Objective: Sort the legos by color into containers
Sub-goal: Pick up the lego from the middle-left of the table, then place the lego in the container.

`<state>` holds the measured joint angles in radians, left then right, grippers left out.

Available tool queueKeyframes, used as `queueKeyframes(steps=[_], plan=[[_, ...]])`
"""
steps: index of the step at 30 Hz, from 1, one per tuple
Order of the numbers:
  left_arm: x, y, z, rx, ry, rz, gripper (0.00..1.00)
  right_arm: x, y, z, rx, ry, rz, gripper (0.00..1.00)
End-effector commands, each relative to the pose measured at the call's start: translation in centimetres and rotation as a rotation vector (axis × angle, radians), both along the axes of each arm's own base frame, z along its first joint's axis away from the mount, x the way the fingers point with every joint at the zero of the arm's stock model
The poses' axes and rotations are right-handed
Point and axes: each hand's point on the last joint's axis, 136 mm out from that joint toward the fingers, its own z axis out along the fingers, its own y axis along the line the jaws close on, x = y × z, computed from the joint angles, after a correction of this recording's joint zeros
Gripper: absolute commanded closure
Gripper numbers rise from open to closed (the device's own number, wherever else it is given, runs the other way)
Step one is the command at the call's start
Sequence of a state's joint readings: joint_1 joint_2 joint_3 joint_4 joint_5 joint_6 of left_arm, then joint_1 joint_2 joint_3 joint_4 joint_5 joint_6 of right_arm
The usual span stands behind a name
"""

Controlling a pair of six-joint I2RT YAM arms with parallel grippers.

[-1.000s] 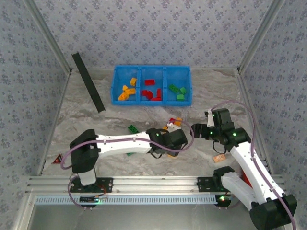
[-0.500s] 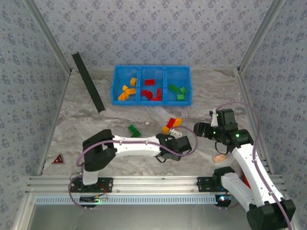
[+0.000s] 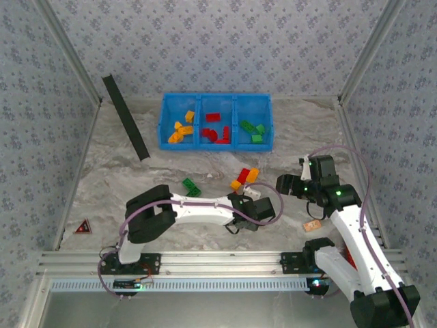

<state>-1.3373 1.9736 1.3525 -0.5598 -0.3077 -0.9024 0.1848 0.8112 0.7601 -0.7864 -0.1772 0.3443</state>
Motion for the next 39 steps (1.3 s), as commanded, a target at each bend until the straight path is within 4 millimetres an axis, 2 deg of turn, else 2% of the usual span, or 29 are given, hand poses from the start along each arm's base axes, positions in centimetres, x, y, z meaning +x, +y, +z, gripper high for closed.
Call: queueKeyframes(steps=[1, 8, 13, 15, 18, 23, 26, 30, 33, 35, 39], plan=[[0.0, -0.6, -0.7, 0.001, -0.006, 0.006, 0.42, -0.1, 0.1, 0.9, 0.019, -0.019, 0.001, 0.18], [-0.2, -0.2, -1.4, -0.015, 0.006, 0.019, 0.57, 0.1, 0.1, 1.1, 0.028, -0.029, 0.001, 0.17], [-0.5, 1.4, -1.3, 0.005, 0.010, 0.034, 0.65, 0.6, 0.6, 1.5, 0.036, -0.063, 0.030, 0.17], [-0.4, 2.1, -0.3, 0.005, -0.010, 0.033, 0.65, 0.7, 0.5, 1.3, 0.037, -0.064, 0.029, 0.17], [0.5, 2.7, 3.0, -0.013, -0.075, 0.006, 0.66, 0.9, 0.4, 1.2, 0.033, -0.059, 0.023, 0.17], [4.5, 5.1, 10.4, -0.043, -0.199, -0.002, 0.66, 0.8, 1.3, 1.7, 0.080, -0.079, 0.047, 0.16], [8.2, 8.3, 14.3, -0.071, -0.275, 0.048, 0.66, 0.5, 1.7, 1.7, 0.109, -0.095, 0.049, 0.14], [13.8, 14.2, 18.7, -0.093, -0.403, 0.168, 0.65, 0.3, 2.9, 0.4, 0.125, -0.065, 0.079, 0.15], [16.8, 17.6, 20.9, -0.120, -0.458, 0.251, 0.64, 0.1, 4.2, -0.6, 0.104, -0.048, 0.137, 0.16], [18.2, 19.0, 21.8, -0.114, -0.493, 0.284, 0.63, -0.1, 5.0, -1.0, 0.069, -0.047, 0.177, 0.16], [21.1, 21.6, 21.7, -0.116, -0.509, 0.365, 0.63, -0.6, 6.6, -2.4, 0.000, -0.020, 0.249, 0.16]])
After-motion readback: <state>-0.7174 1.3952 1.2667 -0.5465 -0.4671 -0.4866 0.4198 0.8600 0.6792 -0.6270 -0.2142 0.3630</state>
